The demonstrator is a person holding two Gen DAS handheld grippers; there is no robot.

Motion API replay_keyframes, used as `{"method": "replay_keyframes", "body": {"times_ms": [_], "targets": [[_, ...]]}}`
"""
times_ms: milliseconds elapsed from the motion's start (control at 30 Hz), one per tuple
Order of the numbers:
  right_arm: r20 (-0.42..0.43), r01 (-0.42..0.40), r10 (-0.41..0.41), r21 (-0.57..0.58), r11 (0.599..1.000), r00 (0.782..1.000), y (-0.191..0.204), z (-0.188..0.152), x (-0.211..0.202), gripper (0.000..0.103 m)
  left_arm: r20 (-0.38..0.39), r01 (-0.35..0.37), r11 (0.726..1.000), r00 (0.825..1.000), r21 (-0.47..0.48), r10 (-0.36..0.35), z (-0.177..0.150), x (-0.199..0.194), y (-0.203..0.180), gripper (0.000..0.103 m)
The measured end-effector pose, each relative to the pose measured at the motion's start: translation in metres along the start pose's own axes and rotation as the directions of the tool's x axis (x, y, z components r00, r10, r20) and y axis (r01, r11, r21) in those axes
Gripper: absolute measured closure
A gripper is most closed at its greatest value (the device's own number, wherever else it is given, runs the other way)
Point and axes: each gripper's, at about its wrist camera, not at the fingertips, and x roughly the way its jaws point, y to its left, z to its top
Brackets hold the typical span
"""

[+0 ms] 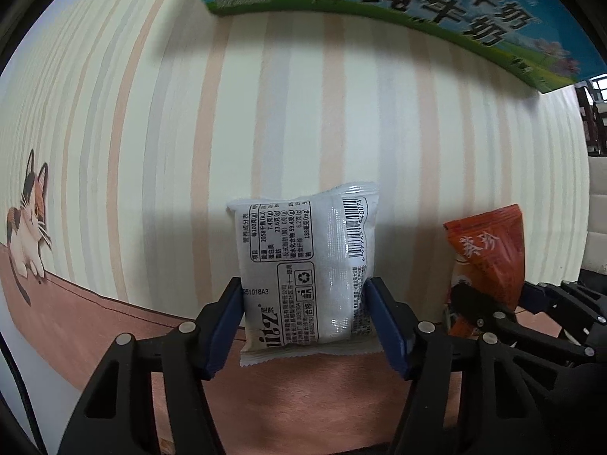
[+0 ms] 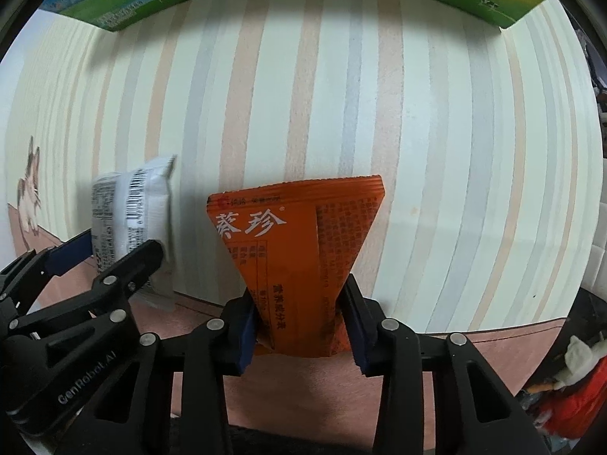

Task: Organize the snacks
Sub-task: 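Carry both bags over the box and open both tools to drop them inside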

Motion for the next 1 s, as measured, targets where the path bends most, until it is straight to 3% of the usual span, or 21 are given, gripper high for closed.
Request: {"method": "replay_keyframes", "body": {"times_ms": [300, 533, 667, 800, 1000], "targets": [[0.093, -0.118, 0.114, 0.035, 0.992, 0.989, -0.021, -0.008, -0.041, 0.064, 0.084, 0.051, 0.998, 0.995, 0.032, -0.054, 0.008, -0.054, -0.015, 0.045], [0.248, -0.228, 0.218, 0.013, 0.974, 0.944, -0.036, 0.003, -0.132, 0.064, 0.216, 0.096, 0.993, 0.97, 0.074, -0.109, 0.032, -0.14, -0.025, 0.045], [0.342, -0.264, 0.249, -0.003, 0.964, 0.906, -0.044, 0.023, -0.189, 0.064, 0.289, 0.103, 0.989, 0.948, 0.109, -0.131, 0.071, -0.185, -0.024, 0.045], [0.401, -0.257, 0.235, 0.001, 0.966, 0.885, -0.049, 0.06, -0.226, 0.064, 0.339, 0.06, 0.991, 0.936, 0.117, -0.097, 0.112, -0.214, -0.024, 0.044], [0.409, -0.248, 0.209, 0.043, 0.968, 0.888, -0.061, 0.124, -0.234, 0.064, 0.319, -0.013, 0.994, 0.948, 0.108, -0.022, 0.187, -0.208, -0.019, 0.044]]}}
